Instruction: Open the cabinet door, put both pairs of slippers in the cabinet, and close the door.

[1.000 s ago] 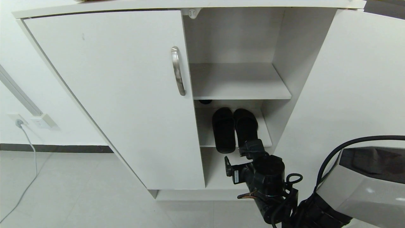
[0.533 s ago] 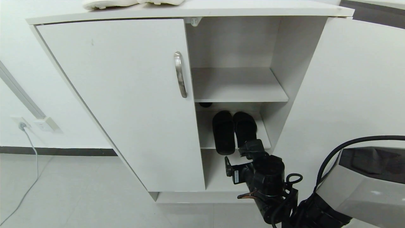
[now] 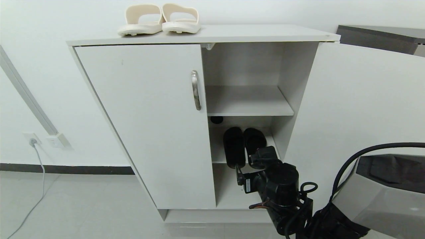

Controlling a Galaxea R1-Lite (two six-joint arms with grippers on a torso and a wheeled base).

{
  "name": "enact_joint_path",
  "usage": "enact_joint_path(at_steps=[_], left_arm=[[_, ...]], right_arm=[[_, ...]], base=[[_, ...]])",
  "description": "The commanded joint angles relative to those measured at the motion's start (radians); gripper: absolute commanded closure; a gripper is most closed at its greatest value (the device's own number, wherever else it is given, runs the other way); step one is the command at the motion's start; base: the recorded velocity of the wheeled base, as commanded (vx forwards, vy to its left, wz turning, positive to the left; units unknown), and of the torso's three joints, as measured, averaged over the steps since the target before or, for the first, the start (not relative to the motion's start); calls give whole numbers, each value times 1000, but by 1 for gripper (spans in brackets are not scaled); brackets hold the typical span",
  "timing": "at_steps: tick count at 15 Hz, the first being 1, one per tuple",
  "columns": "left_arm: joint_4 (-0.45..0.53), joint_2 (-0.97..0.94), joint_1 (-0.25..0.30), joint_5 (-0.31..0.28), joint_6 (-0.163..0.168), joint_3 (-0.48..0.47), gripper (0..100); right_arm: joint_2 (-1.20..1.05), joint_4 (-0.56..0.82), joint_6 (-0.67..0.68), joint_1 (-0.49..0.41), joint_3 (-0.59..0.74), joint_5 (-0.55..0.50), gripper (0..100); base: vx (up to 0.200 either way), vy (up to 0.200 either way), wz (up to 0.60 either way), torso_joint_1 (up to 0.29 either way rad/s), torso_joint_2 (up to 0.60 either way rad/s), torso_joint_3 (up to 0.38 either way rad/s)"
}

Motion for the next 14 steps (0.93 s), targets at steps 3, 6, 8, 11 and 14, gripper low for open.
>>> enact_joint_path(at_steps=[3,6,8,11,14], left_arm=[[0,0,0,1,-1,0,100],[0,0,0,1,-3,0,100],[0,0,0,1,-3,0,100],[0,0,-2,-1,-4,0,100],[0,0,0,-1,-4,0,100]], right_arm=[[4,0,0,-3,1,-1,0],[10,0,0,-4,-2,-1,0],[10,0,0,-4,-2,-1,0],[18,0,0,-4,-2,-1,0],[24,-8,-1,-4,-2,-1,0]], base=[[0,0,0,2,5,36],[0,0,0,0,0,0],[0,0,0,0,0,0],[0,0,0,0,0,0],[0,0,0,0,0,0]])
